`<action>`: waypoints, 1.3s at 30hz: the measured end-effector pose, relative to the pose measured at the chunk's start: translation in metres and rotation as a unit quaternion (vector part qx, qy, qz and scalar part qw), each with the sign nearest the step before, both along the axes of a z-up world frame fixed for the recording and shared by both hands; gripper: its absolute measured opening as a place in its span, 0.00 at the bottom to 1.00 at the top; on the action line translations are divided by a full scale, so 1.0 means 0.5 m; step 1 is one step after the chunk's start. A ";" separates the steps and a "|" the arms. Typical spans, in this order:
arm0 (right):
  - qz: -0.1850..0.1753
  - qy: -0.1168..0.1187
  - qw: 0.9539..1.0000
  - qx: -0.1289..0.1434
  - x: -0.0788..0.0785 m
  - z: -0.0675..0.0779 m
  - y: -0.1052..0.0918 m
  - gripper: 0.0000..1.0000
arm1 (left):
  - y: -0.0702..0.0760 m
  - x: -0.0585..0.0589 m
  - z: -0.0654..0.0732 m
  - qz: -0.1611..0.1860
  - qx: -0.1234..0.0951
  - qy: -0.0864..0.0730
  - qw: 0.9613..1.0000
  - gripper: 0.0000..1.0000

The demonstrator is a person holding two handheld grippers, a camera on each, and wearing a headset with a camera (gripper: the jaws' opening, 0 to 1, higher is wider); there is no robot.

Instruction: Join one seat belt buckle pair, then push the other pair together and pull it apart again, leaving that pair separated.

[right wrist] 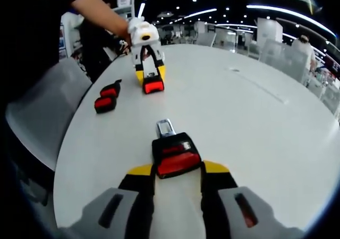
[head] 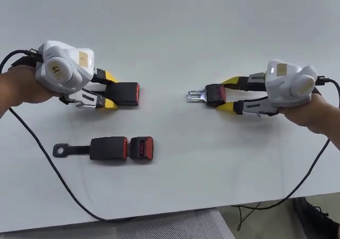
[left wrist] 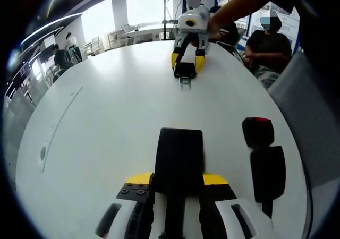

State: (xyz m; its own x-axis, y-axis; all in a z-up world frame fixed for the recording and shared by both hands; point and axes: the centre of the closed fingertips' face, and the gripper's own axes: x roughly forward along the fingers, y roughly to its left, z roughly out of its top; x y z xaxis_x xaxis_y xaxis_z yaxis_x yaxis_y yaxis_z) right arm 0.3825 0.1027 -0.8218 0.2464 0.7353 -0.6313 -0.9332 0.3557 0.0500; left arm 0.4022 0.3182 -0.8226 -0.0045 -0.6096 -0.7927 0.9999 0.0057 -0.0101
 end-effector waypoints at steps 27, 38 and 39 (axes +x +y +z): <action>-0.016 -0.006 0.998 0.054 0.006 0.005 0.124 0.32 | -0.001 0.001 0.000 0.003 0.012 0.005 1.000 0.33; -0.022 -0.006 0.997 0.073 0.013 0.007 0.174 0.32 | -0.001 0.001 -0.001 0.003 0.014 0.006 1.000 0.33; -0.021 -0.005 0.997 0.075 0.013 0.007 0.180 0.32 | 0.000 0.001 -0.001 0.003 0.014 0.006 1.000 0.33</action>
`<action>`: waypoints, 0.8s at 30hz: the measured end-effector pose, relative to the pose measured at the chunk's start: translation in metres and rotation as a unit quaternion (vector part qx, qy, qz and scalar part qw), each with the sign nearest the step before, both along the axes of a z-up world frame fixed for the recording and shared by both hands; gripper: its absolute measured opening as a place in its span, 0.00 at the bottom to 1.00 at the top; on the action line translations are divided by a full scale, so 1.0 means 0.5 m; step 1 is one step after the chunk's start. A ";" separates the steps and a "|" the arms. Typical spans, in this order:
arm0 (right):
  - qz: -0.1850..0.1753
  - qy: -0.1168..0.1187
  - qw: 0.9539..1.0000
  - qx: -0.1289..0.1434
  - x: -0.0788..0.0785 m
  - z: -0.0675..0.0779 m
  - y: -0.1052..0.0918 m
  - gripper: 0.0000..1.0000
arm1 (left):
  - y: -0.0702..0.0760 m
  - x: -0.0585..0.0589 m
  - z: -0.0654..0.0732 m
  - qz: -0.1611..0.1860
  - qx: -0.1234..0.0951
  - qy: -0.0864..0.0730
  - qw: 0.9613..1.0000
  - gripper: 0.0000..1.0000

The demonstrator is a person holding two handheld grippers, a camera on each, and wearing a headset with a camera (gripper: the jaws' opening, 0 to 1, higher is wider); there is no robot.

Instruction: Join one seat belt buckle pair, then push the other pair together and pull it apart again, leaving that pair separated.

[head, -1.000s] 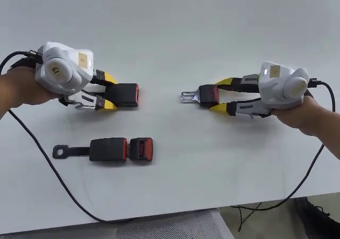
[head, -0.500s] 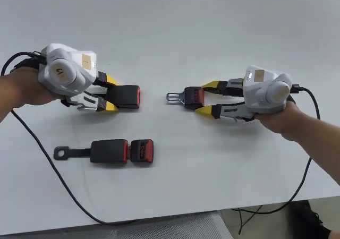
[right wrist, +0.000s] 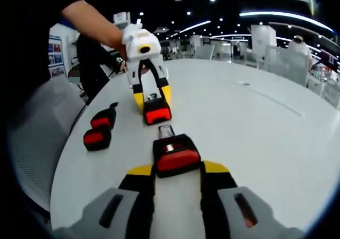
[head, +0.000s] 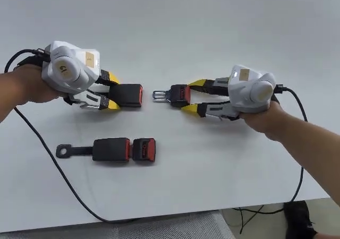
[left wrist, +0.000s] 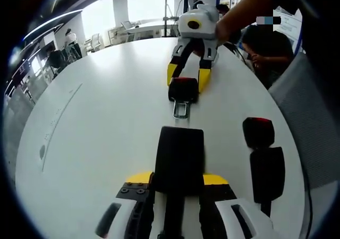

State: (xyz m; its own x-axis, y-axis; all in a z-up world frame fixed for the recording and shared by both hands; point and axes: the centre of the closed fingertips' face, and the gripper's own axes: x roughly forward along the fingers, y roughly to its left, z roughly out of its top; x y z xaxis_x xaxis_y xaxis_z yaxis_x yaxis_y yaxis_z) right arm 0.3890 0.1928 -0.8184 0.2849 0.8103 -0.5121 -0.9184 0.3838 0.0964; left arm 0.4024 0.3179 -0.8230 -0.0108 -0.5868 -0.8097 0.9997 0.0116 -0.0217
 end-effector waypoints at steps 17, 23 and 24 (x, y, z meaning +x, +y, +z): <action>0.013 -0.016 1.000 0.002 -0.006 0.003 0.056 0.32 | 0.002 -0.001 -0.002 -0.004 0.005 0.000 1.000 0.33; 0.021 -0.017 1.000 -0.003 -0.004 0.001 0.072 0.32 | 0.002 -0.001 -0.002 -0.006 0.007 0.001 1.000 0.33; 0.022 -0.017 1.000 -0.007 -0.002 -0.004 0.066 0.32 | 0.002 -0.001 -0.002 -0.007 0.007 0.001 1.000 0.33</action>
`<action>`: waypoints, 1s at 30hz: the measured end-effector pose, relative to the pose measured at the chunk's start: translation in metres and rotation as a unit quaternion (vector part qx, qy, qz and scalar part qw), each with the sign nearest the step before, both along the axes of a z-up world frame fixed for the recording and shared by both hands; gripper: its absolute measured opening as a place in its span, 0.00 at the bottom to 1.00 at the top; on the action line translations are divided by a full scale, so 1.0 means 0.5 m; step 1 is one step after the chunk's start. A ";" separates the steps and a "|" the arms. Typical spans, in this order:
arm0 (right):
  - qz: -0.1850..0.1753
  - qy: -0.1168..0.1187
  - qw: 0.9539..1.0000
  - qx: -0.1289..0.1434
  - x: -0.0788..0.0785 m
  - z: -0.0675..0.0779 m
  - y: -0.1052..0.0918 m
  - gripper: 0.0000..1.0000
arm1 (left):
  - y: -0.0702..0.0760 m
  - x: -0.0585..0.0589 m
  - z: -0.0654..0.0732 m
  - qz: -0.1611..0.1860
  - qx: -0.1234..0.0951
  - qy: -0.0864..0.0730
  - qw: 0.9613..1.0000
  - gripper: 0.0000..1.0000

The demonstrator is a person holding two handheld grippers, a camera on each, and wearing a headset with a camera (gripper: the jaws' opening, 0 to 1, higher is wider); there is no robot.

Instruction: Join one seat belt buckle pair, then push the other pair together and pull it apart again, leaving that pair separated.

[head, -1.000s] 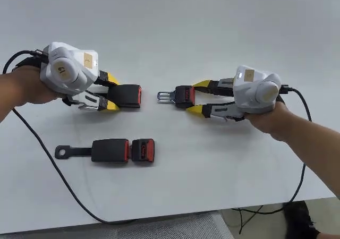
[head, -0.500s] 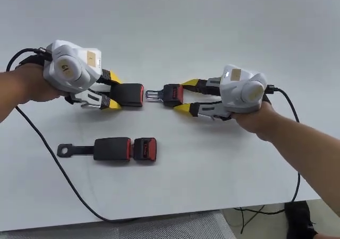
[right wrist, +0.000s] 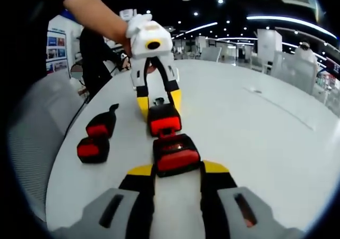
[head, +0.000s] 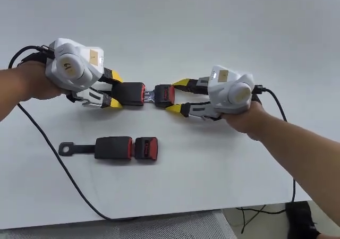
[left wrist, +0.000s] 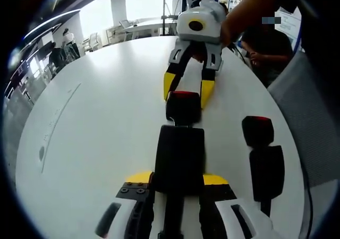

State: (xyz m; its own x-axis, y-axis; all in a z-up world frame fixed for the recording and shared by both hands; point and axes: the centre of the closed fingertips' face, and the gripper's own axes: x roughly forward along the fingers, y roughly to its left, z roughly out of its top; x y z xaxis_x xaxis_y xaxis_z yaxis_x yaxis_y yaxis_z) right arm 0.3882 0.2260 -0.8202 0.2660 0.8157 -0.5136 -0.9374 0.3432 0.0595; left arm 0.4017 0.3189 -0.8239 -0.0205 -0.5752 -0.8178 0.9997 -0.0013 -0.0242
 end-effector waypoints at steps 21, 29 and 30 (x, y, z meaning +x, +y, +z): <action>-0.006 0.014 0.999 -0.029 0.011 -0.007 0.010 0.31 | -0.002 0.001 0.000 -0.016 0.020 -0.008 1.000 0.32; -0.002 0.017 0.999 -0.031 0.012 -0.013 0.035 0.31 | -0.003 0.000 -0.001 -0.027 0.029 -0.010 0.999 0.32; -0.005 0.018 0.999 -0.034 0.015 -0.012 0.037 0.31 | -0.003 0.000 -0.002 -0.028 0.030 -0.010 0.999 0.32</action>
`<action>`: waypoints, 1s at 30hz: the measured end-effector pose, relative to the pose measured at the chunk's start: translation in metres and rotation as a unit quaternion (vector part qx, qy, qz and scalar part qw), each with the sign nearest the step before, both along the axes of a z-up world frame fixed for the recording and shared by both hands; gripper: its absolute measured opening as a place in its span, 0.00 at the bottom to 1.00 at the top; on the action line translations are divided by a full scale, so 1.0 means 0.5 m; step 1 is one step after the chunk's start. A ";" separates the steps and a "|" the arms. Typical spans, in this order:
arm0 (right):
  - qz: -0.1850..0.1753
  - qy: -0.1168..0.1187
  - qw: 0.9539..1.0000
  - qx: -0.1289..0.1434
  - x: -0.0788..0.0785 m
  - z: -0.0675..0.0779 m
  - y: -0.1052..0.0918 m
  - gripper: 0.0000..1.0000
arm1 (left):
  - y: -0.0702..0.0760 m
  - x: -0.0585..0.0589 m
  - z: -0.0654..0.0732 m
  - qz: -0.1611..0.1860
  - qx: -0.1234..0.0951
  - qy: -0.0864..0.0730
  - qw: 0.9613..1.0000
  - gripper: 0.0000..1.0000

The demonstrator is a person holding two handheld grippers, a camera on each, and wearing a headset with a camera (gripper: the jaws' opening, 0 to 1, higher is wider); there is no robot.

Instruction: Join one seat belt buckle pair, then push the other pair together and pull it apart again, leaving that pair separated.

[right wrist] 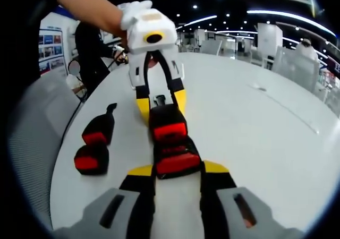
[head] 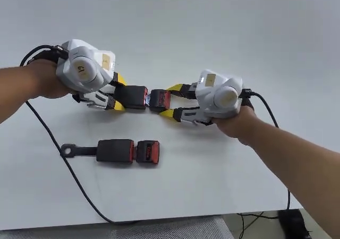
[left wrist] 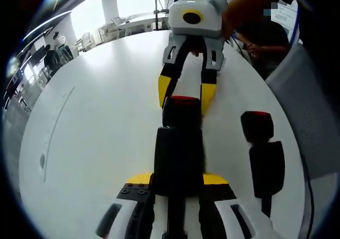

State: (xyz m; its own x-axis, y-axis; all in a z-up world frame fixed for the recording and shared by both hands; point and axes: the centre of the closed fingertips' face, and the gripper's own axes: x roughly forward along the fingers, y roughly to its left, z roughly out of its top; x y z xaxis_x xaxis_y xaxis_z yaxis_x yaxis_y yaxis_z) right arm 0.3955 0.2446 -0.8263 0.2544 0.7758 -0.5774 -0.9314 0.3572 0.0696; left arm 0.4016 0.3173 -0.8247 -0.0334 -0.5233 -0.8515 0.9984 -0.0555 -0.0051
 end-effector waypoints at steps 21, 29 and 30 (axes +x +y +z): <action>0.007 0.008 1.000 -0.029 0.010 -0.004 0.009 0.31 | 0.000 -0.001 -0.004 -0.011 0.009 -0.001 1.000 0.32; 0.006 0.008 0.999 -0.033 0.009 -0.003 0.009 0.31 | -0.001 -0.001 -0.003 -0.012 0.008 -0.001 1.000 0.32; 0.006 0.008 0.999 -0.033 0.009 -0.003 0.009 0.31 | -0.001 0.000 -0.003 -0.012 0.008 -0.001 1.000 0.32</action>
